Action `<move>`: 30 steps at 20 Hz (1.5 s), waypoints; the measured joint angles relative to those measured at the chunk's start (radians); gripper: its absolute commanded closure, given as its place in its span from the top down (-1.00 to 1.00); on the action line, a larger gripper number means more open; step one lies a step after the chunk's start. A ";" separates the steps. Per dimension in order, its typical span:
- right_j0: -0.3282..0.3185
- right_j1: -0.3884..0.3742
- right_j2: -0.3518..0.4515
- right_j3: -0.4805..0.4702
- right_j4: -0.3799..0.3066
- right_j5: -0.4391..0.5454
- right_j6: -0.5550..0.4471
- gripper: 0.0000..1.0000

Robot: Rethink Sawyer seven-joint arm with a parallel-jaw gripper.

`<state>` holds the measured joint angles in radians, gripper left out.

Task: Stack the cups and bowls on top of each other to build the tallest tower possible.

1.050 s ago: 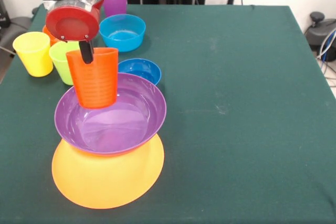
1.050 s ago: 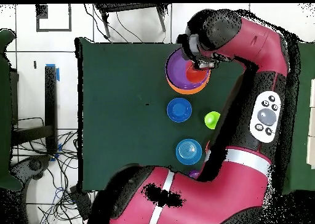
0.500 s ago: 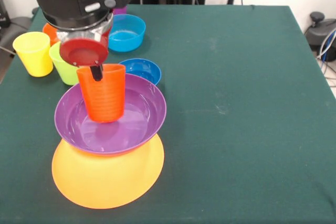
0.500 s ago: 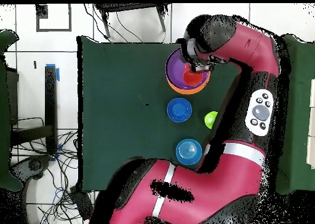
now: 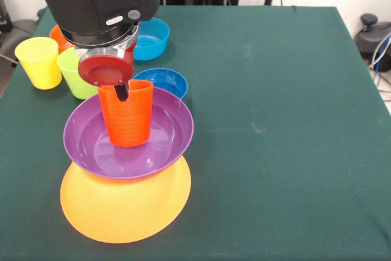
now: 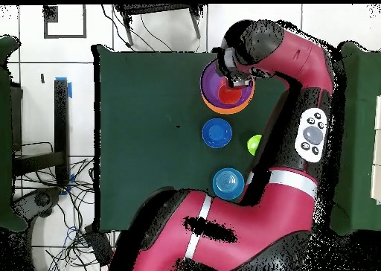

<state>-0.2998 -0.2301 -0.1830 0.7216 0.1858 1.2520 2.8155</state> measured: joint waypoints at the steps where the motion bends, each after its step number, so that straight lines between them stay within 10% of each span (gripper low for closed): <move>1: 0.000 0.000 0.000 0.000 0.000 0.000 0.000 -1.00; 5: 0.000 0.000 0.000 0.000 0.000 0.000 0.000 -1.00; 6: 0.000 0.000 0.000 0.000 0.000 0.000 0.000 1.00; 30: -0.001 -0.035 0.000 0.005 -0.001 -0.049 0.000 1.00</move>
<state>-0.3007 -0.2647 -0.1830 0.7264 0.1852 1.2032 2.8155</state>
